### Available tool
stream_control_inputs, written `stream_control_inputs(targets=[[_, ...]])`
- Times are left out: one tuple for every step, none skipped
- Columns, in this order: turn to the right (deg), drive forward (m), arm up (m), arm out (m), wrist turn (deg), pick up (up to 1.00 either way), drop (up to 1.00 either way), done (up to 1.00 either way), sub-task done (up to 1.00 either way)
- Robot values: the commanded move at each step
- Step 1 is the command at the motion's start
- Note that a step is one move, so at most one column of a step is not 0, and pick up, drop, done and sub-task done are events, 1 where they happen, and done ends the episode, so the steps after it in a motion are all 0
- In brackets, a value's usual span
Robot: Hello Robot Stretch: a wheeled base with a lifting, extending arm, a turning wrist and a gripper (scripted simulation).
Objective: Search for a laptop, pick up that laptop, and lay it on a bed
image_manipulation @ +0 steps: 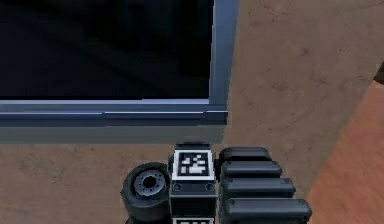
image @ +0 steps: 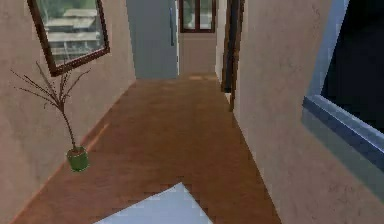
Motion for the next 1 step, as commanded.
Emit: stream_control_inputs(targets=[[0.0, 1.0, 0.0, 0.0, 0.0, 0.0, 0.0, 0.0, 0.0]])
